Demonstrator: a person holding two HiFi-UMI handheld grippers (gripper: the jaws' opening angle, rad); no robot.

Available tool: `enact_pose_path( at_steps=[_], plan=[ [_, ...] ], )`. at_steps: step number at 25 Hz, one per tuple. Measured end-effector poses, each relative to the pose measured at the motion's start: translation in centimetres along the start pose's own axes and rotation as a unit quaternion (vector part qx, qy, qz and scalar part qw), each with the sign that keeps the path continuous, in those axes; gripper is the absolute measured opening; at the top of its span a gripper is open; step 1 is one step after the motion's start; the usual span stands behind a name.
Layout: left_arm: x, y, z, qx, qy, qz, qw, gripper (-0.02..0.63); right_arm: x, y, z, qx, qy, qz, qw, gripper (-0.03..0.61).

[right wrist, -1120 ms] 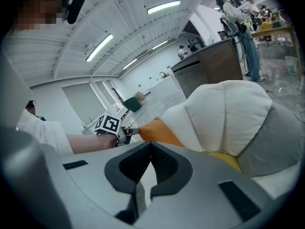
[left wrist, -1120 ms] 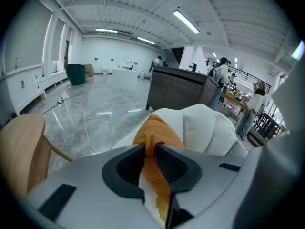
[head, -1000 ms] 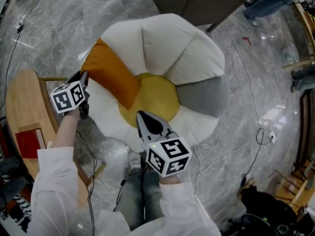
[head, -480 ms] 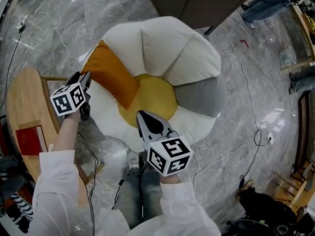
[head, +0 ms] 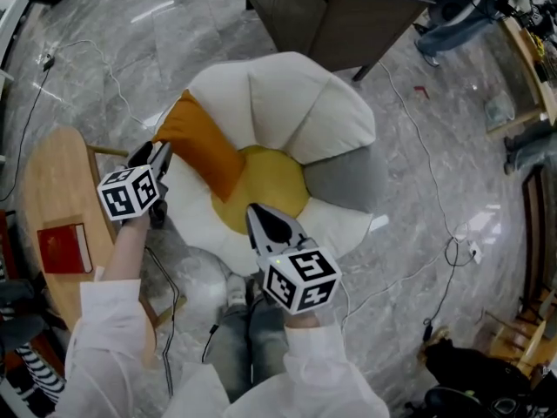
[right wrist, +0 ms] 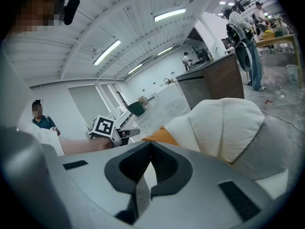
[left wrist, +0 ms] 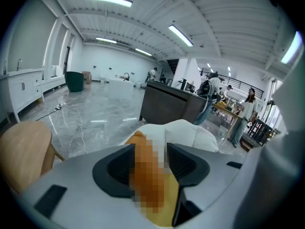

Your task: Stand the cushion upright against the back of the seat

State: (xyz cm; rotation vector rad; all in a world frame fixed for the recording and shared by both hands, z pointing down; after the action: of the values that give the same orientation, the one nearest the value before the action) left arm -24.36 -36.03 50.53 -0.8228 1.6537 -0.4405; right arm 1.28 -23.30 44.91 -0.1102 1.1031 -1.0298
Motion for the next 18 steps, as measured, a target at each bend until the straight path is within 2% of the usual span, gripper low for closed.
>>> enact_pose_path(
  at_steps=[6, 13, 18],
  plan=[
    [-0.6, 5.6, 3.5, -0.032, 0.017, 0.011, 0.9993, 0.202, -0.1, 3.9, -2.5, -0.003, 0.002, 0.009, 1.000, 0.012],
    [-0.5, 11.6, 9.1, -0.071, -0.006, 0.016, 0.9973, 0.201, 1.1, 9.0, -4.8, -0.007, 0.009, 0.021, 1.000, 0.012],
    [-0.1, 16.4, 12.6, -0.103, -0.041, 0.026, 0.9935, 0.196, 2.1, 12.7, -6.7, -0.005, 0.050, 0.013, 0.999, 0.012]
  ],
)
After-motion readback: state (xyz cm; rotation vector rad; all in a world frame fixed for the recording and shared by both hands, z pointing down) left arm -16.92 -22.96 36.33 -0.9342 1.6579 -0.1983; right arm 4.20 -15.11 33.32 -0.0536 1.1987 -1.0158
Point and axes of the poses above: the fingertips, and each gripper's own axes: y backward along the fingers, z to its right, x out of its top, the point moved 5 cm from there along y, backward along the fingers, and after that the axes turned 9 degrees about -z, right-handed, at the moved point
